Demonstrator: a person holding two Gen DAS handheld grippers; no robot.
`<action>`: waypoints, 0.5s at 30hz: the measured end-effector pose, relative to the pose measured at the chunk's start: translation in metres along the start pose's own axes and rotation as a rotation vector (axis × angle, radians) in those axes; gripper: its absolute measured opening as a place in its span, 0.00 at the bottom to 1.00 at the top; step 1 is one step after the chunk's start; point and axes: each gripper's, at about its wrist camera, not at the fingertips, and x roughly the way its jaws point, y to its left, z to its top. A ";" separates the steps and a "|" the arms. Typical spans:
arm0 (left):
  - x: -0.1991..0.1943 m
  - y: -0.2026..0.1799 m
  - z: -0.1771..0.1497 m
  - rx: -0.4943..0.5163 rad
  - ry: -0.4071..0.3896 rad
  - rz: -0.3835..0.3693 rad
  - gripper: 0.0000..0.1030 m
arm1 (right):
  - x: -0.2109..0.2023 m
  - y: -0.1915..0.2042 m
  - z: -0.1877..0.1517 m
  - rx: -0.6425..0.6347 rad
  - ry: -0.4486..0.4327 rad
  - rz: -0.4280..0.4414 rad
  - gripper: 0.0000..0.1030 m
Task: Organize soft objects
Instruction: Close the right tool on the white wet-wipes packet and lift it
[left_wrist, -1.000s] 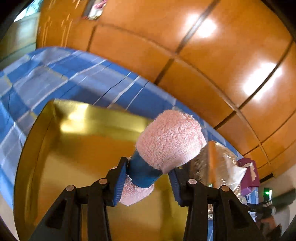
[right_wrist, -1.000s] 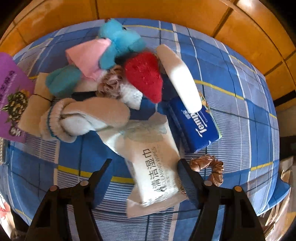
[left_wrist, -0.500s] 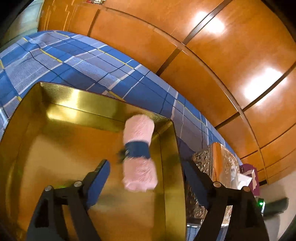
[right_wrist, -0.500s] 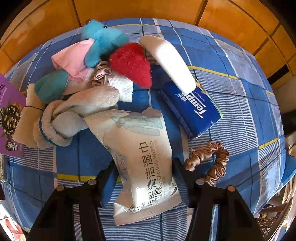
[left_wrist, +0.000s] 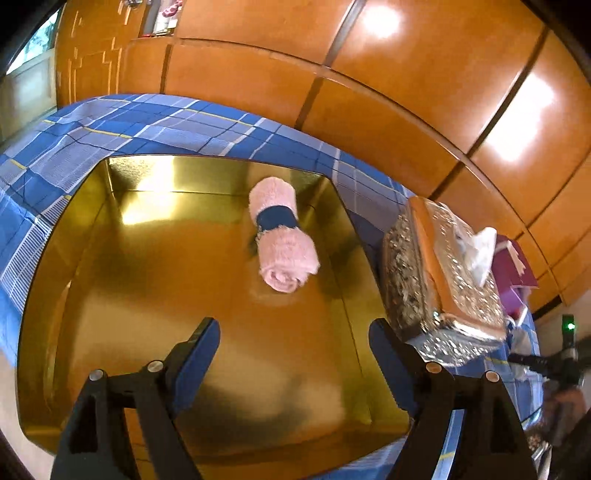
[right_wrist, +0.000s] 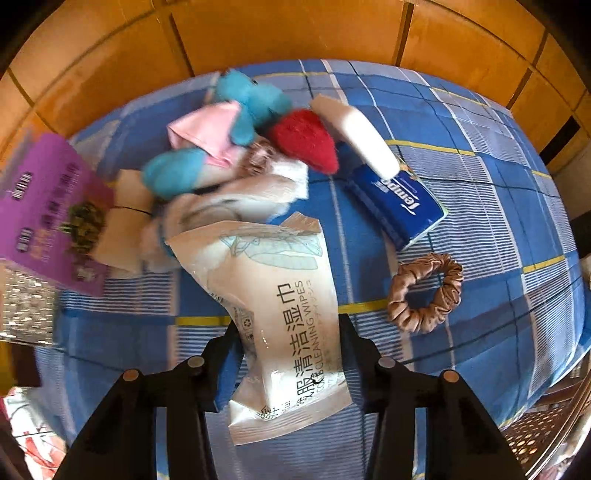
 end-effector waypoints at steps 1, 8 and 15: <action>-0.002 -0.001 -0.002 0.004 -0.006 -0.003 0.81 | -0.004 0.002 0.000 0.004 -0.003 0.013 0.46; -0.009 -0.010 -0.008 0.029 -0.006 -0.008 0.81 | -0.032 0.017 0.032 0.035 -0.056 0.062 0.47; -0.015 -0.013 -0.011 0.049 -0.017 0.002 0.81 | -0.060 0.065 0.080 -0.020 -0.139 0.031 0.47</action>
